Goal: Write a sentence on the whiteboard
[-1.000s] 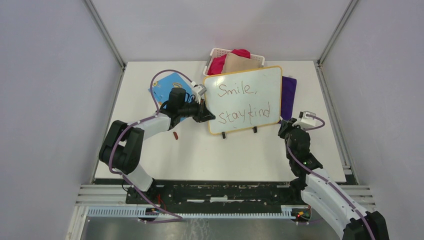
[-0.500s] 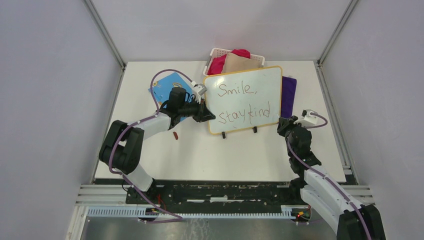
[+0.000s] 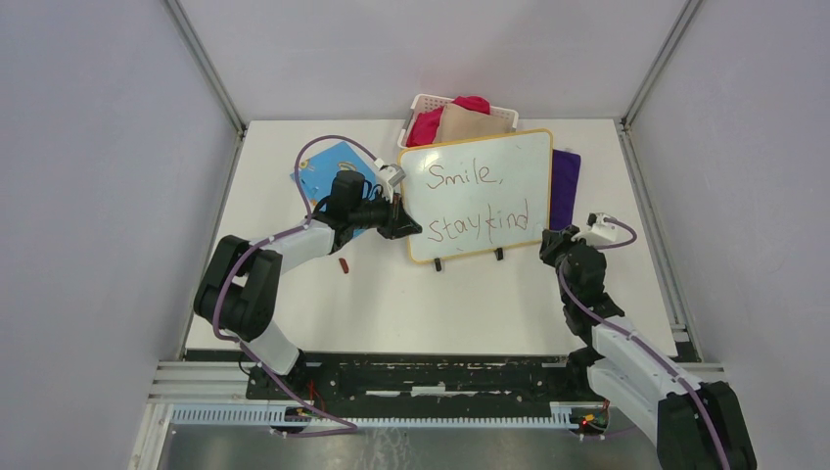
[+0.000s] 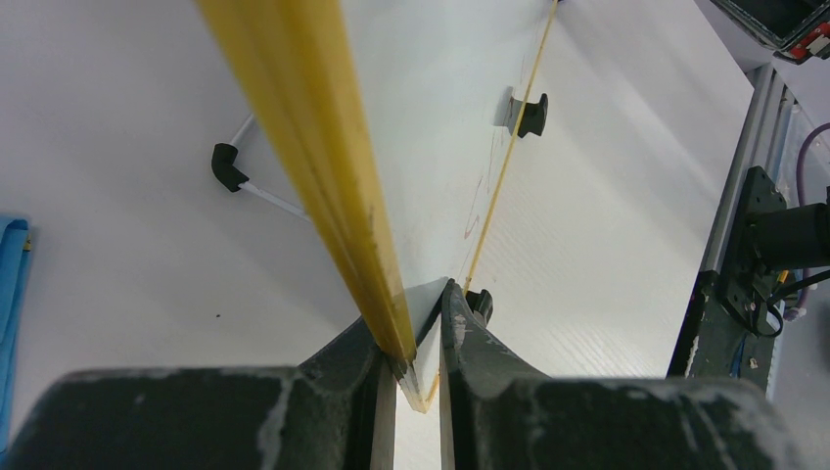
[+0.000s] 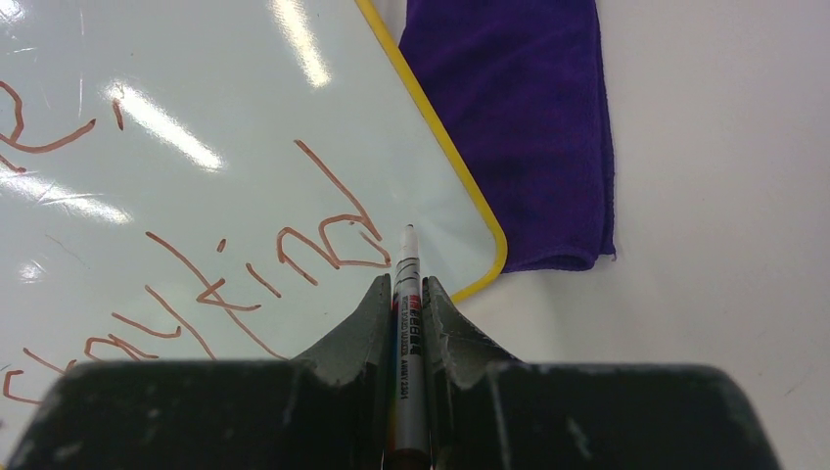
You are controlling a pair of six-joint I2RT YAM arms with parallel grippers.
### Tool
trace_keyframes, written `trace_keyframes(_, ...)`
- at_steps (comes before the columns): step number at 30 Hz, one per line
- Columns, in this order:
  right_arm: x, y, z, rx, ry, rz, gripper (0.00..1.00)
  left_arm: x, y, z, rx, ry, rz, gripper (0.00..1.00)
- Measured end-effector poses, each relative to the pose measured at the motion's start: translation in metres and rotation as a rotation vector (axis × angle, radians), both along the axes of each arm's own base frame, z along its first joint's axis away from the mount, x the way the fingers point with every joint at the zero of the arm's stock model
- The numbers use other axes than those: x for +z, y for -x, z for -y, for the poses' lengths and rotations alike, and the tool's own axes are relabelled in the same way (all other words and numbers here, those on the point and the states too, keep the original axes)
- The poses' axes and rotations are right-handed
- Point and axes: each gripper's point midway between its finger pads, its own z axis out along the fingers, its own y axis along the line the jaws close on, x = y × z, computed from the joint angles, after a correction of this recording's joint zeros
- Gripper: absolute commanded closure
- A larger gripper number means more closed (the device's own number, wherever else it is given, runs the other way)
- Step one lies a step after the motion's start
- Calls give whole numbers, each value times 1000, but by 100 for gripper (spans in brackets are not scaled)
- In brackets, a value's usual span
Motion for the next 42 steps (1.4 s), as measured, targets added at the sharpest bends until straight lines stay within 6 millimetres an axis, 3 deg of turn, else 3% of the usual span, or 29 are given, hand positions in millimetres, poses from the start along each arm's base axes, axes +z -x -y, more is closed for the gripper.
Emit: trace_keyframes(42,-17,-10,-1,-1,1,-30,100,0,0,0,0,0,0,98)
